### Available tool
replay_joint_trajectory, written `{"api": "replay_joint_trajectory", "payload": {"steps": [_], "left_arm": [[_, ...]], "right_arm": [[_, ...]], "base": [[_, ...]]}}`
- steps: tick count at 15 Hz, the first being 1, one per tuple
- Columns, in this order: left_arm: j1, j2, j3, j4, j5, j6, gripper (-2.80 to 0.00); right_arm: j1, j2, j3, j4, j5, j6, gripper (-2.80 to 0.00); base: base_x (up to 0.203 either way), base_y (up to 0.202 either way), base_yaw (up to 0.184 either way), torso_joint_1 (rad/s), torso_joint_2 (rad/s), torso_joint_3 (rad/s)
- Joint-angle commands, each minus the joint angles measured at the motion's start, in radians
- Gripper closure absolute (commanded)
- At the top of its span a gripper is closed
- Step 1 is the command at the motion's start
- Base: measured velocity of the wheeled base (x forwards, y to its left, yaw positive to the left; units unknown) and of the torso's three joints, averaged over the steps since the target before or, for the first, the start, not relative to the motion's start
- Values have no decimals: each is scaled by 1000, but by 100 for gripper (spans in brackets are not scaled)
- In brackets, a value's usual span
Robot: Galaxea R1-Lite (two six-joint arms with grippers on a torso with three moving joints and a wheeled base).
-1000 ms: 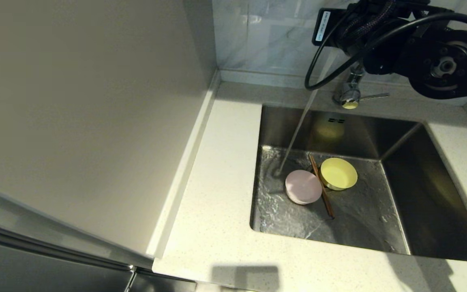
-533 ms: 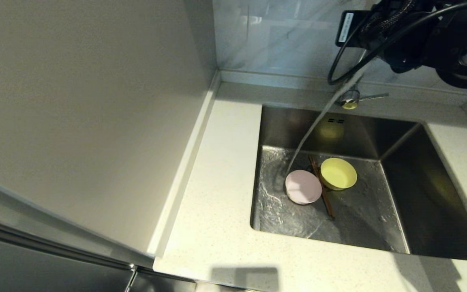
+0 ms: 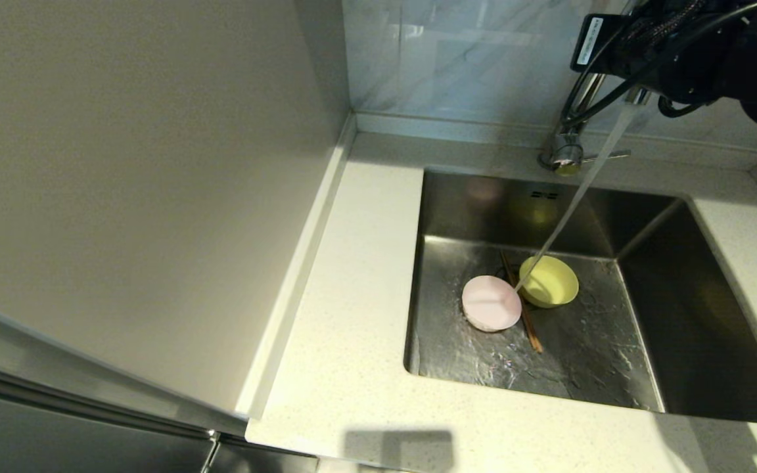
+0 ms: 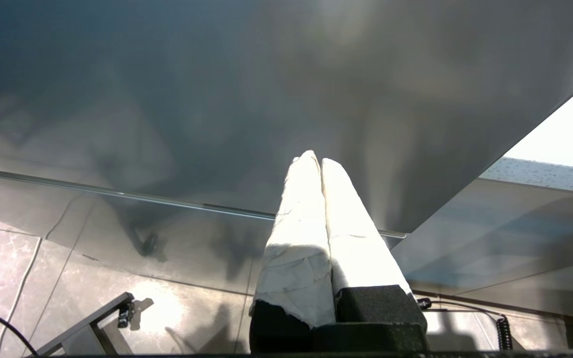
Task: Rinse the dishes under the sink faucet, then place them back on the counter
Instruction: Wait for the water to rinse the bowl
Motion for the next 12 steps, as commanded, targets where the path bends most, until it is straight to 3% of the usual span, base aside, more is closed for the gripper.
{"api": "replay_joint_trajectory", "payload": {"steps": [1,5,8,12], "left_arm": [[0,-3,0,0,0,0,0],[0,-3,0,0,0,0,0],[0,-3,0,0,0,0,0],[0,-3,0,0,0,0,0]], "right_arm": [[19,-41,0,9,29,-2,0],[63,-188,0,106,130,-4,0],[62,-292,0,178,152,-5,0],[-115,-344,16,213,173,-5,0]], "base": [[0,0,0,0,0,0],[0,0,0,0,0,0],[0,0,0,0,0,0],[0,0,0,0,0,0]]}}
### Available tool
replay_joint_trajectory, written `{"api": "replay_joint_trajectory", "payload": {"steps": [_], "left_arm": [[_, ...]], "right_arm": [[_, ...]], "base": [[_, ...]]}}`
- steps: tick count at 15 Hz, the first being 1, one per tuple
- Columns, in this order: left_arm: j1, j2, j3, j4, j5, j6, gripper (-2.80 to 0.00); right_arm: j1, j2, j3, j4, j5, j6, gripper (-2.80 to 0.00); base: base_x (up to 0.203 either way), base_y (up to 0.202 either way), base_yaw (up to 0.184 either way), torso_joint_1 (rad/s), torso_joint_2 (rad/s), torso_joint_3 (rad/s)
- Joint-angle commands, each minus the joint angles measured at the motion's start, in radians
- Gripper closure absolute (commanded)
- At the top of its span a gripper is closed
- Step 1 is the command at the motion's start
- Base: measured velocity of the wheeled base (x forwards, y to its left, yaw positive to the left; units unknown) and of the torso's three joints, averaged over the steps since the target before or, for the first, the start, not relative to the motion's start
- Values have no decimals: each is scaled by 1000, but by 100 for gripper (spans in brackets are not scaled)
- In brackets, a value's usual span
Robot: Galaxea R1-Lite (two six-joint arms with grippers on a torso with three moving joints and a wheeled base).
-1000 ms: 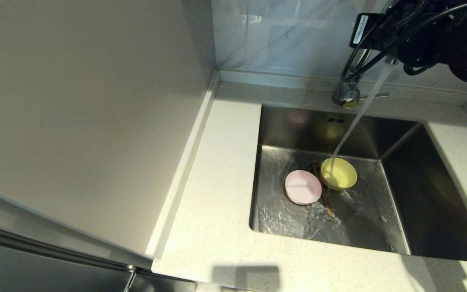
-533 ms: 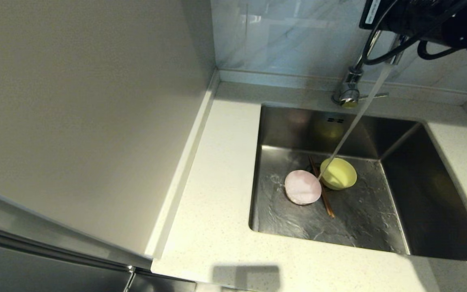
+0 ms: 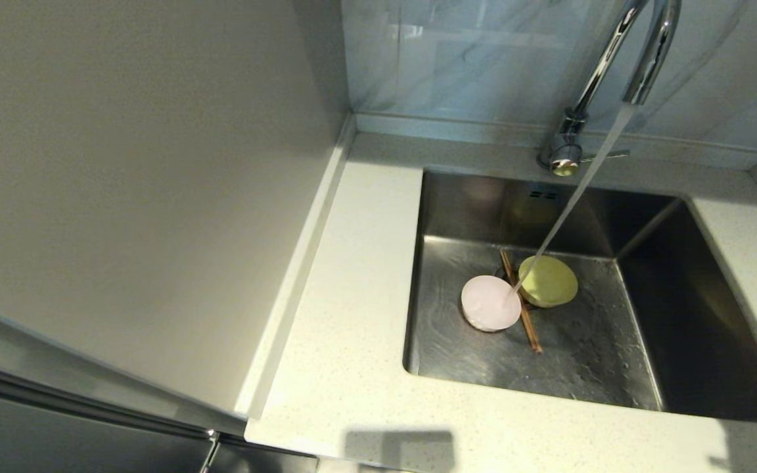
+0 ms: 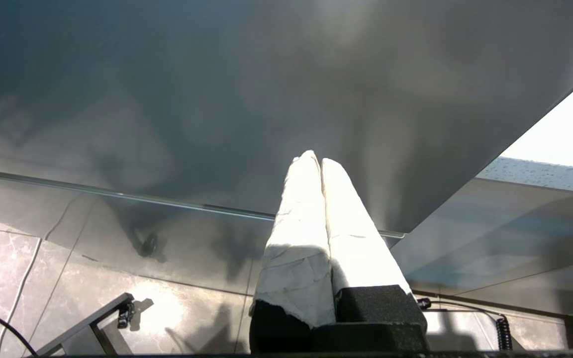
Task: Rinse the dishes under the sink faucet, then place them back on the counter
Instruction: Wait for the water to rinse the bowl
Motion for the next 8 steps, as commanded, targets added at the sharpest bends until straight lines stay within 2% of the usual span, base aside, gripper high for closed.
{"api": "replay_joint_trajectory", "payload": {"steps": [1,3,5,7,8], "left_arm": [[0,-3,0,-1,1,-1,0],[0,-3,0,-1,1,-1,0],[0,-3,0,-1,1,-1,0],[0,-3,0,-1,1,-1,0],[0,-3,0,-1,1,-1,0]], "right_arm": [[-120,-41,29,3,21,0,0],[-272,-42,111,2,103,5,0],[-381,-32,215,-3,211,12,0],[-449,2,253,-4,340,55,0],[-455,23,254,-4,353,63,0]], "base": [[0,0,0,0,0,0],[0,0,0,0,0,0],[0,0,0,0,0,0],[0,0,0,0,0,0],[0,0,0,0,0,0]]}}
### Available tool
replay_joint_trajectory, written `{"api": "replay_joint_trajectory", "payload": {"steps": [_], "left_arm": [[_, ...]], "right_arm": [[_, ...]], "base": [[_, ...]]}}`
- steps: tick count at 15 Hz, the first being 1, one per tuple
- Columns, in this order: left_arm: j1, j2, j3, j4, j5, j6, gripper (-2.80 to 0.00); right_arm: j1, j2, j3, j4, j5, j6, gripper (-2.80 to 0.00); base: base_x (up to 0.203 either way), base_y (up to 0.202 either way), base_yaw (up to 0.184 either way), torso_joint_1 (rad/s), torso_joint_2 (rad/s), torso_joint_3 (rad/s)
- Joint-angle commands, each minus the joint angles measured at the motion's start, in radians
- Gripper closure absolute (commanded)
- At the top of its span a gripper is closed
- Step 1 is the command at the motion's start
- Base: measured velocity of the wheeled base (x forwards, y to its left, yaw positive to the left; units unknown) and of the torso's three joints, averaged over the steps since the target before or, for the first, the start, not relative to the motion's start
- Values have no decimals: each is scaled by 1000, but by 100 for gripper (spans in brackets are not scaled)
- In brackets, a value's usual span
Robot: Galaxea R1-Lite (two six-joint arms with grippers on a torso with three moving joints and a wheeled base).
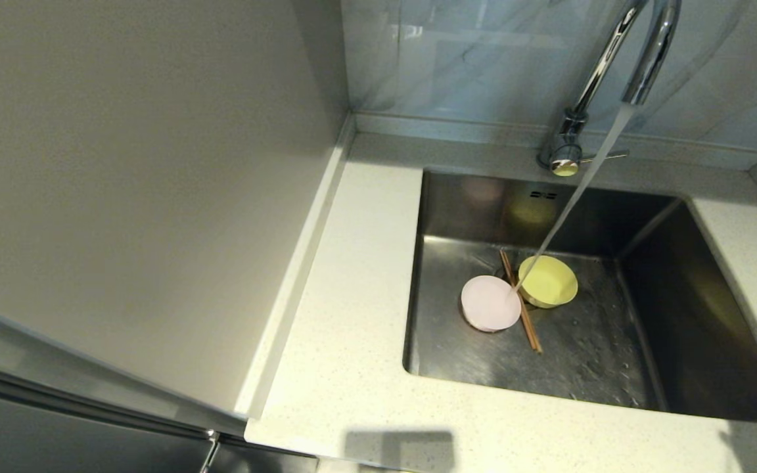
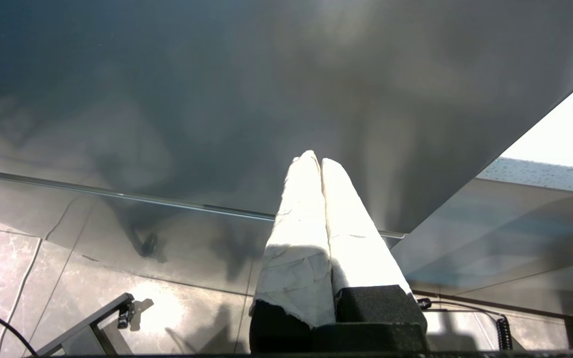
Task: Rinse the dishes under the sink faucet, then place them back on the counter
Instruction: Wait for the water to rinse the bowl
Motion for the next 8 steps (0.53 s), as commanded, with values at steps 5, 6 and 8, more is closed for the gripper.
{"api": "replay_joint_trajectory", "payload": {"steps": [5,6,8], "left_arm": [[0,-3,0,0,1,0,0],[0,-3,0,0,1,0,0],[0,-3,0,0,1,0,0]], "right_arm": [[-23,117,-37,2,81,9,0],[-23,121,-36,2,103,10,0],[-23,117,-28,7,112,9,0]], "base": [[0,0,0,0,0,0],[0,0,0,0,0,0],[0,0,0,0,0,0]]}}
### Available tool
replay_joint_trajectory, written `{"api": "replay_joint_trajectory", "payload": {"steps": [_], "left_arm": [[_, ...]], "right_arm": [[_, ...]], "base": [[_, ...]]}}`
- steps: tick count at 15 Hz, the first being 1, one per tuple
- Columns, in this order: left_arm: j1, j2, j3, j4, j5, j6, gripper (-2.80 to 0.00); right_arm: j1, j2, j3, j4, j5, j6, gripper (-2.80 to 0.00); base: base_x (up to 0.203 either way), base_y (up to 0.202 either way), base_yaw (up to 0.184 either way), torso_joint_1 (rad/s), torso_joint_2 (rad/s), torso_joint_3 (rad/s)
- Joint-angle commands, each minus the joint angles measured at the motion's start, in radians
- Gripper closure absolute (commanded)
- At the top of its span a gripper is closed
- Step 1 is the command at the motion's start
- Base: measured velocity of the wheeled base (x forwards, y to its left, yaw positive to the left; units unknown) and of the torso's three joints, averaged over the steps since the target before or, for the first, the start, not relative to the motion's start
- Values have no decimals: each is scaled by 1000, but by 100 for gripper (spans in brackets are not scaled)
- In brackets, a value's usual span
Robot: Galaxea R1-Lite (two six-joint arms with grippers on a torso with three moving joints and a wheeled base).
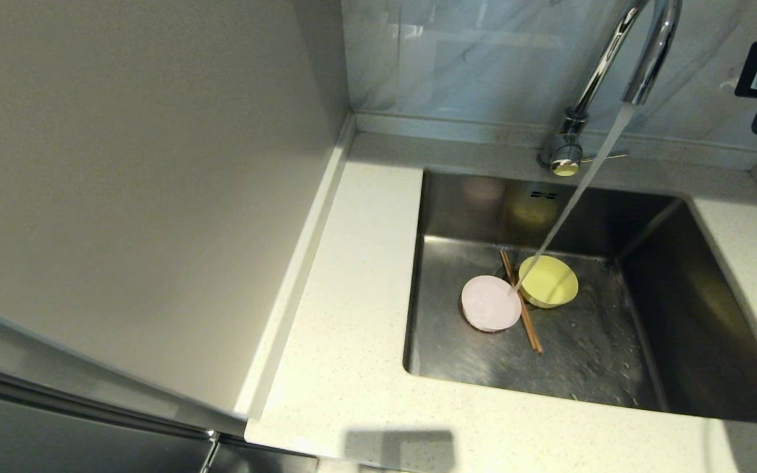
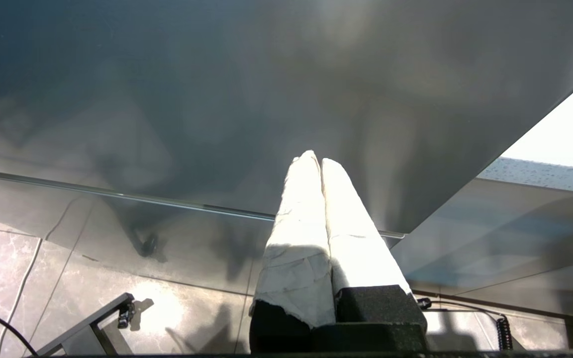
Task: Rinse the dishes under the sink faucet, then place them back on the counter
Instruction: Wait for the water to rinse the bowl
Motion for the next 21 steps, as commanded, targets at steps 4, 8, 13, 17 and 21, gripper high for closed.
{"api": "replay_joint_trajectory", "payload": {"steps": [4,8,13,17,21], "left_arm": [[0,-3,0,0,1,0,0],[0,-3,0,0,1,0,0],[0,-3,0,0,1,0,0],[0,-3,0,0,1,0,0],[0,-3,0,0,1,0,0]], "right_arm": [[-7,-103,79,-3,2,-2,0],[-54,-381,323,-44,59,-2,0],[-79,-776,896,-207,186,-12,0],[-15,-1027,1282,-320,243,-84,0],[74,-1255,1632,-511,227,-108,0]], "base": [[0,0,0,0,0,0],[0,0,0,0,0,0],[0,0,0,0,0,0],[0,0,0,0,0,0],[0,0,0,0,0,0]]}}
